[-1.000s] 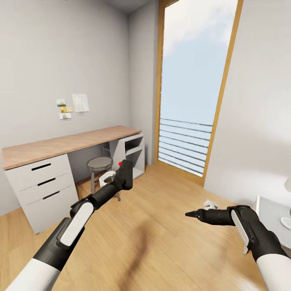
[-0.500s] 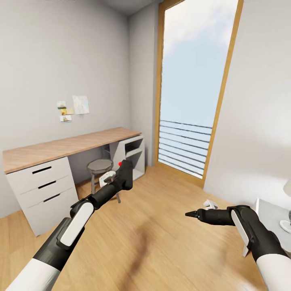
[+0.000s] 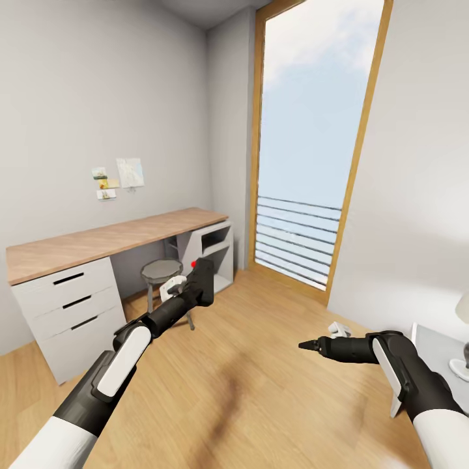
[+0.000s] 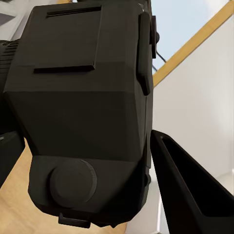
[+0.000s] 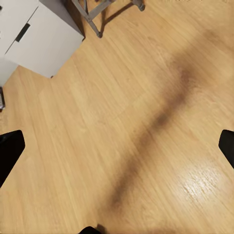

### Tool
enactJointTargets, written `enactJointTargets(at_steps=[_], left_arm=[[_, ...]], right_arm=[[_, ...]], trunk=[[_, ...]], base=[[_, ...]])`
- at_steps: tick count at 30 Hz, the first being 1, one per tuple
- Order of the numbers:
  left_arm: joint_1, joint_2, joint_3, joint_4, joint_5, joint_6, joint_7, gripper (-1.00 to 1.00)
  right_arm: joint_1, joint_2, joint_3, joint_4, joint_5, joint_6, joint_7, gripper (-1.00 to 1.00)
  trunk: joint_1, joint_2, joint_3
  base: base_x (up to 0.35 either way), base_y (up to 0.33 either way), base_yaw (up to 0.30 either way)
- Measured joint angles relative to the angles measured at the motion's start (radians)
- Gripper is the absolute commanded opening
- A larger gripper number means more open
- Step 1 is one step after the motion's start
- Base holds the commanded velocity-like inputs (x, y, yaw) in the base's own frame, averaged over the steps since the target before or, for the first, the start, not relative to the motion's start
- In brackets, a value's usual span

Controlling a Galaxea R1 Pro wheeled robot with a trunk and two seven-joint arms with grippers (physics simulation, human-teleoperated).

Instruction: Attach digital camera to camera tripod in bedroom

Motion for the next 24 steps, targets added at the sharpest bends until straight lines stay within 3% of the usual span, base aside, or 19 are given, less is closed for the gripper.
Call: enactJointTargets(at_steps=[24], left_arm=[[0.000, 0.000, 0.003, 0.022, 0.002, 0.002, 0.002, -1.00]], right_arm=[[0.000, 0.000, 0.000, -0.001, 0.000, -0.001, 0.001, 1.00]], trunk=[[-0.092, 0.168, 0.075]], base=[[0.000, 0.000, 0.000]])
